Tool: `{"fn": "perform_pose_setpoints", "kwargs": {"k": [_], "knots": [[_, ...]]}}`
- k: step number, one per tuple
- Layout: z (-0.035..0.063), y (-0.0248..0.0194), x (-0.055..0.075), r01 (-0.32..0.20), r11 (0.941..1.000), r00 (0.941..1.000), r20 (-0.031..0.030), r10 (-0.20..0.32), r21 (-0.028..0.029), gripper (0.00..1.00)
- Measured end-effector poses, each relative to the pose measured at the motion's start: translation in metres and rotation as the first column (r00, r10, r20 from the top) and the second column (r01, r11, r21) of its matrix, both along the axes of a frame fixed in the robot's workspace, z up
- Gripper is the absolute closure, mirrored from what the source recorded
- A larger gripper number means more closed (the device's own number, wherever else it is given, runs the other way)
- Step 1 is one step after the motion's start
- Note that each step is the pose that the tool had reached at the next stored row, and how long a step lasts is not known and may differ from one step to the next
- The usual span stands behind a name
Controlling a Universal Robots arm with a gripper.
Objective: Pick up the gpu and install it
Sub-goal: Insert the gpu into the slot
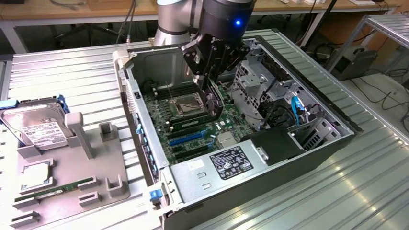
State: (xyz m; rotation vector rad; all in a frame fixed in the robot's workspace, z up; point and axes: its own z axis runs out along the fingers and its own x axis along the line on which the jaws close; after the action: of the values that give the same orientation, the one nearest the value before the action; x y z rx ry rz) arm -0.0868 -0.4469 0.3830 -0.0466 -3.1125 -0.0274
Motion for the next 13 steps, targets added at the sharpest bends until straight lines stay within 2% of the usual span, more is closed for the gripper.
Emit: {"fn": "perform_pose_setpoints", "kwargs": {"k": [8,10,13], "knots": [[0.0,0.0,0.0001,-0.001,1.0,1.0,0.0,0.001,0.0,0.74],[-0.0003,0.0,0.0001,-0.078,0.997,0.997,0.001,0.078,0.0,0.74],[-0.0006,0.0,0.0001,-0.14,0.9901,0.9901,0.0018,0.14,-0.0001,0.74]]}}
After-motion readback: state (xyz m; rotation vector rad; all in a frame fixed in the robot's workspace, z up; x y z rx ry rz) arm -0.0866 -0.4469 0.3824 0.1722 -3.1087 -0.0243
